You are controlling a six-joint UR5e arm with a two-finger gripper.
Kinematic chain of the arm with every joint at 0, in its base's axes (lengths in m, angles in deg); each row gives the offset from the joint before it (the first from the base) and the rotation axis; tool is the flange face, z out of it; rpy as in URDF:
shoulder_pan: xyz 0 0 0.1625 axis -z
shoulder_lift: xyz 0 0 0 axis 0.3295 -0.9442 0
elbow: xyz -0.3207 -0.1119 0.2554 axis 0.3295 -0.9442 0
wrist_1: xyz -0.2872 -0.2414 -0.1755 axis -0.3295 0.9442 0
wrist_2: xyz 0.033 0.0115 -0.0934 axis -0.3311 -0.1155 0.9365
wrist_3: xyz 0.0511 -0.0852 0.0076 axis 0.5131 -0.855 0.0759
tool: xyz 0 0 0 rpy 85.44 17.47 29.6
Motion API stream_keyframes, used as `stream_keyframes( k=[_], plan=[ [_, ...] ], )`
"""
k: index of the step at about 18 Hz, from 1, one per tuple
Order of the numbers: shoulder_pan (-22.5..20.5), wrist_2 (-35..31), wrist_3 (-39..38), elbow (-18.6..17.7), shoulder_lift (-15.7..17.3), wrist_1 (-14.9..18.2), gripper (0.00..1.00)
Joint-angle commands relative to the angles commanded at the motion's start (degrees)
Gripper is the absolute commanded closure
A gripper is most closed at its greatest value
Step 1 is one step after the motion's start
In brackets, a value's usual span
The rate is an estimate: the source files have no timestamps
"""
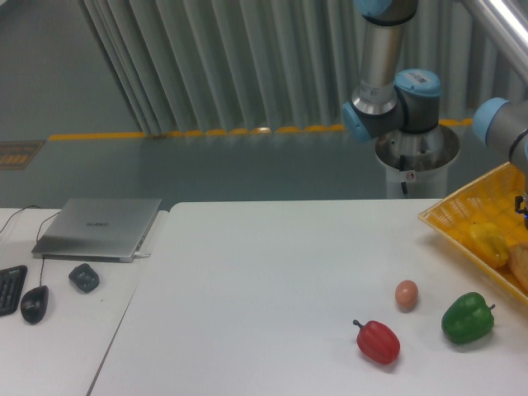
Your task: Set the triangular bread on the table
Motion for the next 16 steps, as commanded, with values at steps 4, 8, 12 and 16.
stream_keyframes(
  k=[4,8,12,16],
  plan=[
    [0.0,-1.06,-0.26,-0.7,-0.26,2.2,0.0],
    [0.0,-1.06,-0.35,-0.71,-0.88,2.38,0.0],
    [0.18,-0.89,-0.87,-0.79,-1.05,2.47,0.14],
    [0.09,-1.06,-1.4,-0.27,-1.05,2.82,0.62]
  ],
)
